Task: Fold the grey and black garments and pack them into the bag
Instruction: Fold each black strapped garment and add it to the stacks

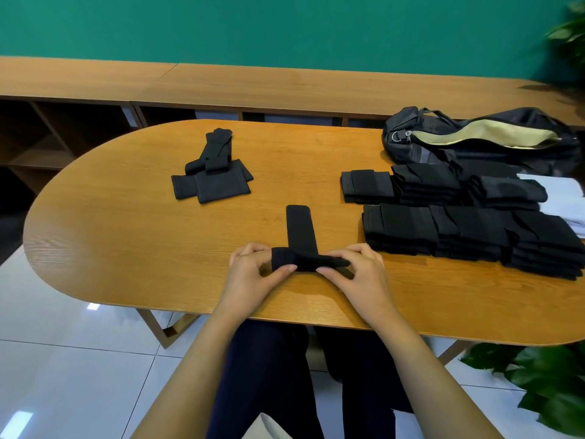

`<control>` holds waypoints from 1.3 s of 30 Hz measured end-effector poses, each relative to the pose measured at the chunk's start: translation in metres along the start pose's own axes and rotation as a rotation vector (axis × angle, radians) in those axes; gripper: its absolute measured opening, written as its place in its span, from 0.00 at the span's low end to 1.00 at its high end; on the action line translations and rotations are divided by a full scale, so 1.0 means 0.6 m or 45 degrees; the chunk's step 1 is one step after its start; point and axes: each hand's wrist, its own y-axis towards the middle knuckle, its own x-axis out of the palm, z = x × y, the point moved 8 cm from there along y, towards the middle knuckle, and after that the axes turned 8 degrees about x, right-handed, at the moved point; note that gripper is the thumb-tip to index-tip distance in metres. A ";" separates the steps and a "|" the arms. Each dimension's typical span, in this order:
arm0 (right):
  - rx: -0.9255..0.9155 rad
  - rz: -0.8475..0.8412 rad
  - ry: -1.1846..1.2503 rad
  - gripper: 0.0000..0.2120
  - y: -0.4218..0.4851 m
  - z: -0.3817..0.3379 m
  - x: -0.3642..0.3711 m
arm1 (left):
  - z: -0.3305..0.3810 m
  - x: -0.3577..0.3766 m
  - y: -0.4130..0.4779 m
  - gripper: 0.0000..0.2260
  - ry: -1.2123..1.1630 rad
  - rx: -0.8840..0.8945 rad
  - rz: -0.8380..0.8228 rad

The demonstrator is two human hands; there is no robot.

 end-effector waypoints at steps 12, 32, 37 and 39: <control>0.110 0.074 0.024 0.20 0.006 0.012 -0.007 | -0.008 -0.008 0.005 0.27 -0.001 -0.027 0.104; -0.319 0.004 -0.380 0.24 -0.007 -0.041 0.017 | 0.014 0.002 0.005 0.27 0.164 0.134 -0.070; -0.249 -0.046 -0.294 0.31 -0.003 -0.034 0.018 | 0.015 0.011 0.004 0.26 0.249 0.149 -0.154; -0.257 -0.065 -0.279 0.34 -0.004 -0.033 0.018 | 0.017 0.012 0.002 0.25 0.251 0.162 -0.157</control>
